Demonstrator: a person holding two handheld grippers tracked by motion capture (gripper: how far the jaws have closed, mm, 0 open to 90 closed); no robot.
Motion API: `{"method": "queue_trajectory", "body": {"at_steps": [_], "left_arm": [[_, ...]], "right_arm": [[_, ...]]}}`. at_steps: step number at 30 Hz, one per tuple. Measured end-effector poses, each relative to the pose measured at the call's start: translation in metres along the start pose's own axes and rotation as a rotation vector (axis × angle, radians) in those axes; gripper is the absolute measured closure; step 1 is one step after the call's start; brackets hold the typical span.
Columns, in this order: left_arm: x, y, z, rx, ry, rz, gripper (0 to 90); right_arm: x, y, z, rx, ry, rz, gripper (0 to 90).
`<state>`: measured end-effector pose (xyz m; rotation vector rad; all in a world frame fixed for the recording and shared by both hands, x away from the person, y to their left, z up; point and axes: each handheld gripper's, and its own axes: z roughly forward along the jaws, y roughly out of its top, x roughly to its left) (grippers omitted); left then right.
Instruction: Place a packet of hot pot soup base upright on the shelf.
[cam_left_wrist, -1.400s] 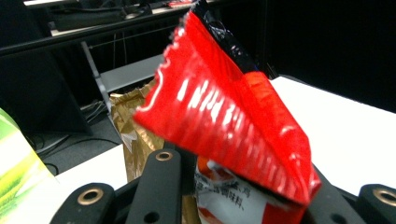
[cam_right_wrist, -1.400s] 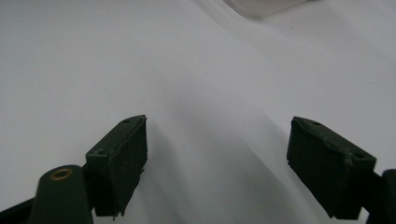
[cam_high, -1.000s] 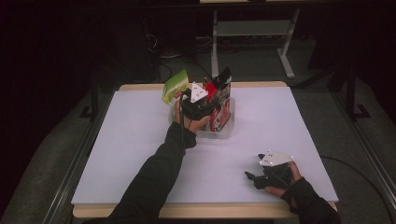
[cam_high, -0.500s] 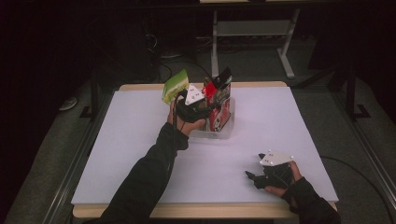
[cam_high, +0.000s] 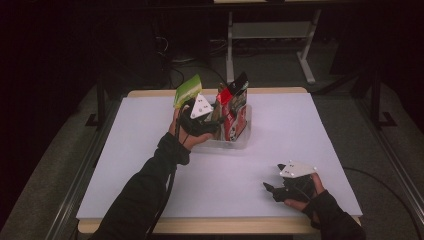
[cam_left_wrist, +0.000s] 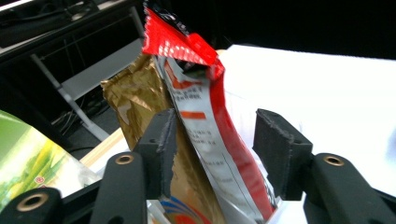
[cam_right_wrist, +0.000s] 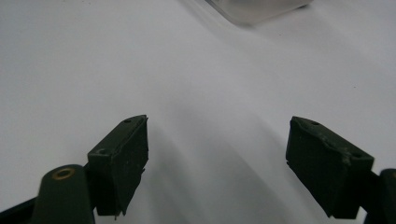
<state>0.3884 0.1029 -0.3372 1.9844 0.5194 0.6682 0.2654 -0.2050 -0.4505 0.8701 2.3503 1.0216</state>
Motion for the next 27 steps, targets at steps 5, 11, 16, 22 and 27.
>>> {"method": "queue_trajectory", "body": {"at_steps": [5, 11, 16, 22, 27], "left_arm": [[-0.001, -0.003, -0.007, 0.012, 0.007, 0.029, 43.4], [-0.007, -0.005, -0.017, -0.001, 0.002, 0.045, 37.5], [-0.013, -0.01, -0.026, 0.006, -0.011, 0.071, 36.4], [-0.018, -0.02, -0.038, 0.01, -0.019, 0.089, 34.7], [-0.019, -0.029, -0.051, 0.014, -0.021, 0.096, 34.1]], "right_arm": [[0.0, 0.0, -0.001, -0.002, -0.002, 0.001, 20.1], [0.0, 0.0, 0.0, -0.001, -0.003, -0.002, 20.1], [-0.001, -0.001, -0.001, -0.003, -0.004, 0.004, 20.1], [-0.002, -0.002, -0.003, -0.008, -0.005, 0.011, 20.0], [-0.002, -0.002, -0.004, -0.01, -0.007, 0.009, 20.0]]}}
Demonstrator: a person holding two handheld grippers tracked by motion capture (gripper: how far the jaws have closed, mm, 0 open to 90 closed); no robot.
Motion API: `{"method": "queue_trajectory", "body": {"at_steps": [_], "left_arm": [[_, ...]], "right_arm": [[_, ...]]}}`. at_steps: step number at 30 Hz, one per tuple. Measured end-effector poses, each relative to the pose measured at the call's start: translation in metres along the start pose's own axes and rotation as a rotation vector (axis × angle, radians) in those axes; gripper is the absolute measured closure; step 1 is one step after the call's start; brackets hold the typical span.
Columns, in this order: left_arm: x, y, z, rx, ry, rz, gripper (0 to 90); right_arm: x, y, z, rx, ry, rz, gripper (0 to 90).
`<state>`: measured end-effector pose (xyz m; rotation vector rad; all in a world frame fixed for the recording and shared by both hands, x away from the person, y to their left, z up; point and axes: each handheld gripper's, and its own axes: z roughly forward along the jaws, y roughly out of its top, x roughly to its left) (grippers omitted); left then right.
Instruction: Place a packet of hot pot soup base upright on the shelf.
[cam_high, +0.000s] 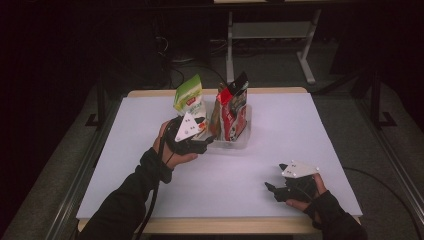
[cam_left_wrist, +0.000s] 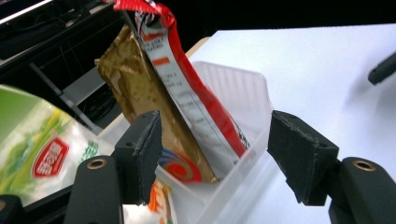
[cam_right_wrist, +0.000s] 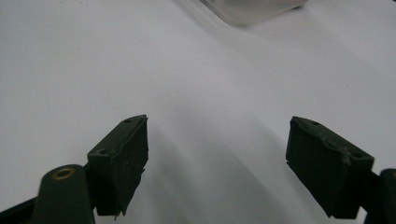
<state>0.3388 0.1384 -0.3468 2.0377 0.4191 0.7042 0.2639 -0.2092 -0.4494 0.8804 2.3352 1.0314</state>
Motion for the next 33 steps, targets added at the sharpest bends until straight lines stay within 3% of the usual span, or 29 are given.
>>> {"method": "queue_trajectory", "body": {"at_steps": [13, 24, 33], "left_arm": [[0.002, -0.035, -0.033, 0.023, 0.018, -0.008, 32.5], [0.001, -0.069, -0.055, 0.084, 0.044, 0.012, 30.1], [0.003, -0.1, -0.073, 0.121, 0.061, -0.02, 28.9]], "right_arm": [[0.006, 0.004, -0.01, -0.037, -0.022, -0.055, 20.0], [0.009, 0.006, -0.017, -0.046, -0.054, -0.092, 20.0], [0.006, 0.001, -0.027, -0.049, -0.076, -0.104, 19.6]]}}
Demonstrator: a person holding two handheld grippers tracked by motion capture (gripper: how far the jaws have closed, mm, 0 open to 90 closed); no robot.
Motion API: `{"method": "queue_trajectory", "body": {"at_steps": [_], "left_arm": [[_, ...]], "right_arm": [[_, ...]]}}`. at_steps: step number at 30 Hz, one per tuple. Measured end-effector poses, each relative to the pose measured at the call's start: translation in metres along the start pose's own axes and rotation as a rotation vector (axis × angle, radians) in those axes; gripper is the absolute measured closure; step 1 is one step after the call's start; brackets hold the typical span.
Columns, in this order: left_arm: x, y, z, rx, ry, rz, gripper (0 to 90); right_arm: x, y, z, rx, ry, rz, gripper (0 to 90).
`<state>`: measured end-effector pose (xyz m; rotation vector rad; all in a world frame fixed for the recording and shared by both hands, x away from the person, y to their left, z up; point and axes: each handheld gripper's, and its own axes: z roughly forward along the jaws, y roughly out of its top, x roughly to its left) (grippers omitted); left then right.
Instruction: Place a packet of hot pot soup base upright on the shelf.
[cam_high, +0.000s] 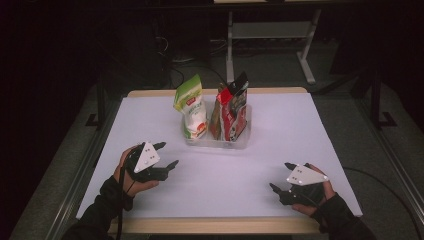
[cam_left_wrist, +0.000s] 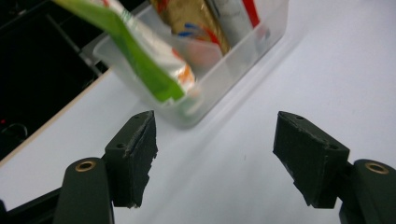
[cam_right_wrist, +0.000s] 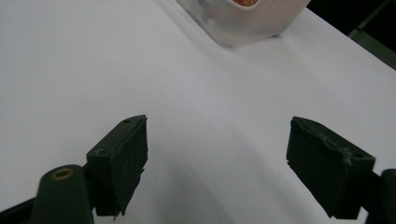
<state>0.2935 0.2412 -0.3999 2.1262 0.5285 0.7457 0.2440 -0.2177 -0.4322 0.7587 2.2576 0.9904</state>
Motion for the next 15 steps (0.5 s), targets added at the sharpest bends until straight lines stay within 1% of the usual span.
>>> {"method": "queue_trajectory", "body": {"at_steps": [2, 4, 5, 7, 9, 12, 14, 15], "left_arm": [[0.0, -0.007, -0.003, 0.02, 0.009, 0.002, 28.1], [0.001, -0.014, -0.006, 0.018, 0.015, -0.014, 27.0], [0.001, -0.017, -0.008, 0.021, 0.011, -0.025, 26.7], [0.001, -0.023, -0.012, 0.025, 0.021, -0.031, 25.5], [0.002, -0.03, -0.014, 0.031, 0.016, -0.045, 23.3], [0.001, -0.042, -0.018, 0.055, 0.037, -0.047, 21.0], [0.003, -0.051, -0.022, 0.06, 0.028, -0.082, 19.3], [0.003, -0.055, -0.023, 0.066, 0.026, -0.09, 19.1]], "right_arm": [[-0.001, -0.002, -0.003, -0.001, -0.008, 0.006, 19.6], [-0.003, -0.005, -0.004, -0.003, -0.012, 0.015, 19.3], [-0.004, -0.006, -0.005, -0.003, -0.015, 0.013, 19.2], [-0.006, -0.009, -0.006, -0.002, -0.021, 0.018, 19.0], [-0.008, -0.01, -0.006, 0.002, -0.027, 0.019, 18.6], [-0.012, -0.011, -0.006, -0.006, -0.037, 0.037, 18.2], [-0.014, -0.01, -0.006, -0.017, -0.038, 0.042, 17.9], [-0.014, -0.01, -0.005, -0.017, -0.035, 0.044, 17.7]]}}
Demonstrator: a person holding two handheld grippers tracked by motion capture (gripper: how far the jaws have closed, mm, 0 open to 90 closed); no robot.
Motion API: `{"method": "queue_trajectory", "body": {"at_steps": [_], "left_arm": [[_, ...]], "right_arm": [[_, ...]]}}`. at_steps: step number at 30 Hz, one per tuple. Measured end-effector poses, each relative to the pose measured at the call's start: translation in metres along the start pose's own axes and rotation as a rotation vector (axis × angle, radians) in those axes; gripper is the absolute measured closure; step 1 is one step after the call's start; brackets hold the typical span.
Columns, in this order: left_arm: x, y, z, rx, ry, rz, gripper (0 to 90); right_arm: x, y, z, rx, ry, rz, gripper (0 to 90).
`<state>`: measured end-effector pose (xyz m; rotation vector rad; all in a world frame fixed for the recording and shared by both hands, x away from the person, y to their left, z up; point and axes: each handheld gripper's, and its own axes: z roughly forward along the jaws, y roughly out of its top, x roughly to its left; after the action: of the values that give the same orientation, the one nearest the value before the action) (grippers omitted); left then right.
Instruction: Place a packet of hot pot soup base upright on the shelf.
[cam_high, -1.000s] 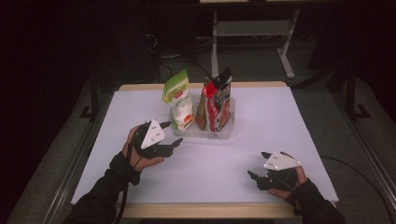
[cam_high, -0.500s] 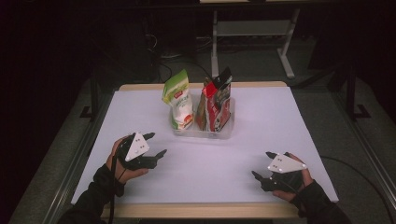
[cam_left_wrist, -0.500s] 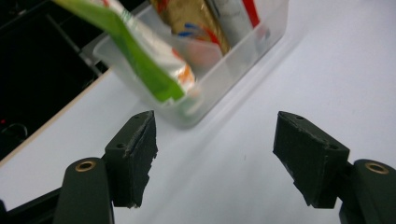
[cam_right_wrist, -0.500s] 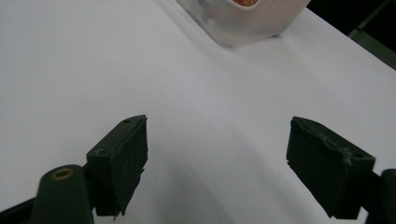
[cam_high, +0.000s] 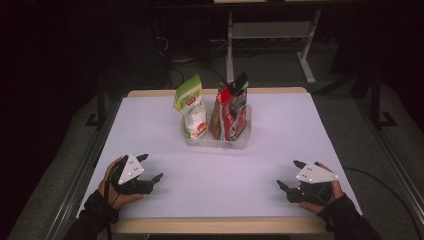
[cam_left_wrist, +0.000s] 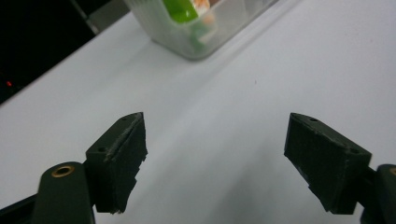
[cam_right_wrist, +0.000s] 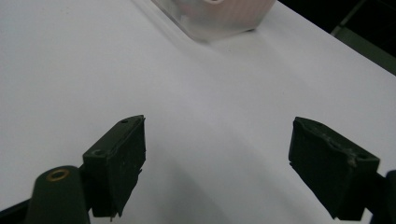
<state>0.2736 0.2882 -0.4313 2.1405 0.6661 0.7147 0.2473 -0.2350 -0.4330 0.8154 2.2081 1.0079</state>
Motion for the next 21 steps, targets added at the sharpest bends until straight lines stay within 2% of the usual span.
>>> {"method": "queue_trajectory", "body": {"at_steps": [2, 7, 11, 14, 16, 17, 18, 19, 21], "left_arm": [[0.002, -0.008, -0.003, 0.014, 0.0, -0.018, 17.3], [0.012, -0.025, -0.018, -0.022, -0.014, -0.114, 16.6], [0.018, -0.037, -0.03, -0.033, 0.004, -0.164, 16.5], [0.024, -0.047, -0.043, -0.062, 0.016, -0.23, 16.5], [0.027, -0.059, -0.049, -0.095, 0.014, -0.294, 16.5], [0.028, -0.063, -0.051, -0.075, 0.033, -0.314, 16.5], [0.027, -0.064, -0.056, -0.08, 0.072, -0.31, 16.7], [0.025, -0.063, -0.061, -0.101, 0.085, -0.291, 16.9], [0.022, -0.063, -0.066, -0.119, 0.102, -0.281, 17.0]], "right_arm": [[0.0, 0.0, 0.002, -0.002, 0.002, 0.0, 17.5], [0.001, 0.0, 0.006, -0.002, 0.001, 0.001, 17.2], [-0.002, -0.003, 0.009, 0.0, 0.002, 0.02, 16.6], [-0.003, -0.004, 0.011, 0.002, 0.002, 0.03, 15.6], [-0.003, -0.004, 0.011, 0.003, -0.001, 0.039, 15.5], [-0.003, -0.004, 0.011, -0.001, -0.001, 0.04, 15.5], [-0.003, -0.003, 0.011, -0.003, 0.0, 0.04, 15.5], [-0.004, -0.003, 0.011, -0.006, -0.002, 0.038, 15.5], [-0.004, -0.002, 0.012, -0.012, -0.004, 0.042, 15.5]]}}
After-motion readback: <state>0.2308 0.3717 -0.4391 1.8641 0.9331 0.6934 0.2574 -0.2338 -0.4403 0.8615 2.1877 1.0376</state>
